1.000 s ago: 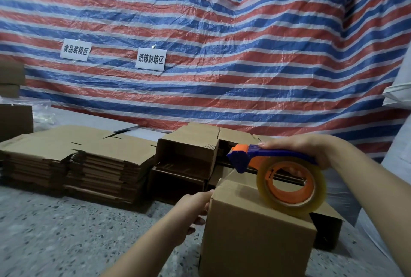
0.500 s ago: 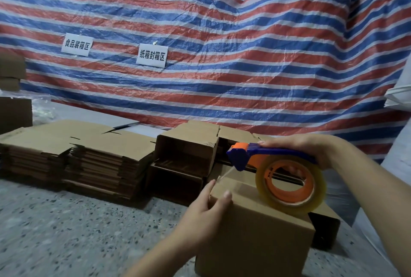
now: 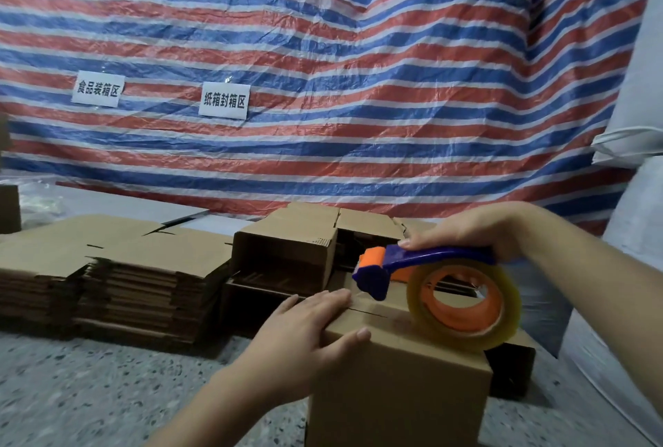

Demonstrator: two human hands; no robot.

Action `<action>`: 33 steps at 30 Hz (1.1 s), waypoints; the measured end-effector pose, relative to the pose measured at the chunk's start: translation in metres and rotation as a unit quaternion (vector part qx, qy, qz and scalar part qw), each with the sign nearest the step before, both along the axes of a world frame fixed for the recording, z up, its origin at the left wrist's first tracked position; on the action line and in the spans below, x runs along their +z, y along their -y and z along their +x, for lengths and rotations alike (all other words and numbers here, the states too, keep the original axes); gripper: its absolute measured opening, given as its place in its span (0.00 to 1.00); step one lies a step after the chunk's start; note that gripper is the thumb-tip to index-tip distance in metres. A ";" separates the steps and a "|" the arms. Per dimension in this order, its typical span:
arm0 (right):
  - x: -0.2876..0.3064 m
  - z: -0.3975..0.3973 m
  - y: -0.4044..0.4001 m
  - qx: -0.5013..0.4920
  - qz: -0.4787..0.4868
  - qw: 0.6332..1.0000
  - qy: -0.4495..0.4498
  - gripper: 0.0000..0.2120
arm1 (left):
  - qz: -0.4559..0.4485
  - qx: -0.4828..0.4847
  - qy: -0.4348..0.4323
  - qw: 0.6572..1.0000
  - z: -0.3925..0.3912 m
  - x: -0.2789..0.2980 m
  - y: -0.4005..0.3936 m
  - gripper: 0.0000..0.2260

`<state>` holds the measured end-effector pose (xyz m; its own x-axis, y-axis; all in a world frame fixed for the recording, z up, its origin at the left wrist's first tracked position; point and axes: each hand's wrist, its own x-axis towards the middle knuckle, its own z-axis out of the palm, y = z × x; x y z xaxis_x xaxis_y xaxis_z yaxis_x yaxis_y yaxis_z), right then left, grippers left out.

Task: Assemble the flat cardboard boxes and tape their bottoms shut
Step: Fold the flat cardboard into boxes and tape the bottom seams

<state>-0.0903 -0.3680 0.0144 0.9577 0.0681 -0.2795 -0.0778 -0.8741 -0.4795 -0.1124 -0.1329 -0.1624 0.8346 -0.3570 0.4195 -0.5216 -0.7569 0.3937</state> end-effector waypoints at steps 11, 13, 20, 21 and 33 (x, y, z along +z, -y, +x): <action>0.004 -0.009 0.051 -0.039 -0.100 0.992 -0.059 0.46 | 0.076 0.008 0.062 0.995 -0.002 0.008 -0.002 0.39; -0.004 -0.016 0.067 -0.058 -0.127 0.987 -0.081 0.45 | 0.088 0.007 0.066 0.994 -0.004 0.011 -0.001 0.39; -0.028 -0.020 0.087 -0.065 -0.080 0.991 -0.089 0.39 | 0.245 0.048 0.123 0.961 -0.014 0.040 0.027 0.47; -0.029 -0.019 0.088 -0.064 -0.076 0.991 -0.088 0.40 | 0.257 0.044 0.116 0.958 -0.015 0.041 0.037 0.49; -0.020 -0.025 0.103 -0.059 -0.072 0.991 -0.095 0.41 | 0.272 -0.003 0.074 0.959 -0.017 0.027 0.072 0.36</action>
<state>-0.1154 -0.4706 -0.0053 0.8856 -0.0947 -0.4548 -0.2607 -0.9116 -0.3178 -0.1298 -0.2047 -0.1350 0.7777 -0.5616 0.2825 -0.5466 -0.8260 -0.1375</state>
